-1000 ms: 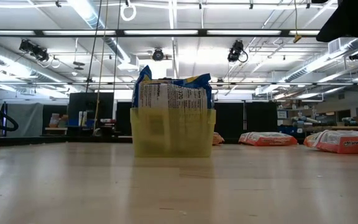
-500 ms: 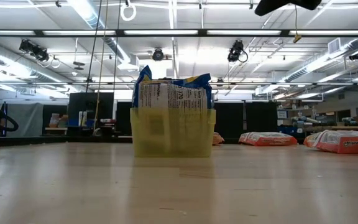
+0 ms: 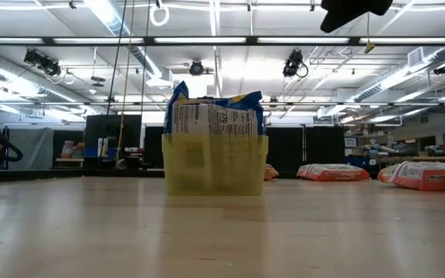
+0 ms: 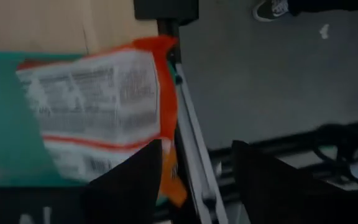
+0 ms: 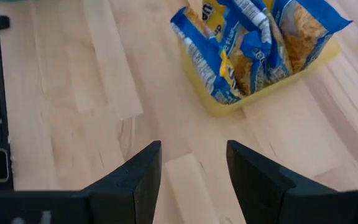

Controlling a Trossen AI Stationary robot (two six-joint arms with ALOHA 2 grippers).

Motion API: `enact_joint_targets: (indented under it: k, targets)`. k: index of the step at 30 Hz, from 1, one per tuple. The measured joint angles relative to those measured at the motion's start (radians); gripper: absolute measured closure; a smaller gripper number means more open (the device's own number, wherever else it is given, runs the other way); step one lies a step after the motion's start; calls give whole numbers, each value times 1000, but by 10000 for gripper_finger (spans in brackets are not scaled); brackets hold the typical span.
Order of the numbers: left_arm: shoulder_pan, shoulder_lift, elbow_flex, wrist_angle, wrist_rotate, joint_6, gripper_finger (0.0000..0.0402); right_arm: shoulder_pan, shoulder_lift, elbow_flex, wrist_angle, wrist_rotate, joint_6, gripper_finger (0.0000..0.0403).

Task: Sort Maruchan noodles
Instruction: Put the orange noodle pack into the green bin

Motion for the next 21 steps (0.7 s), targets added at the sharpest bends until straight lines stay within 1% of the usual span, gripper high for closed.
enact_joint_targets:
  k: [3,9,13,17,19,21]
  targets:
    - [0,32,0,25,5,25,211,16,0,0,-19,0,0,216]
    - [-1,58,-1,-56,9,9,240,54,0,0,-57,2,49,216]
    - [-5,65,-1,-54,-14,8,253,75,0,0,-68,4,84,216]
    - [-6,89,-1,-53,-19,8,260,90,0,0,-75,29,113,216]
    - [-6,99,-1,-52,-5,3,260,94,0,0,-75,28,129,216]
    - [0,97,-1,-52,36,-9,260,99,0,0,-75,28,149,216]
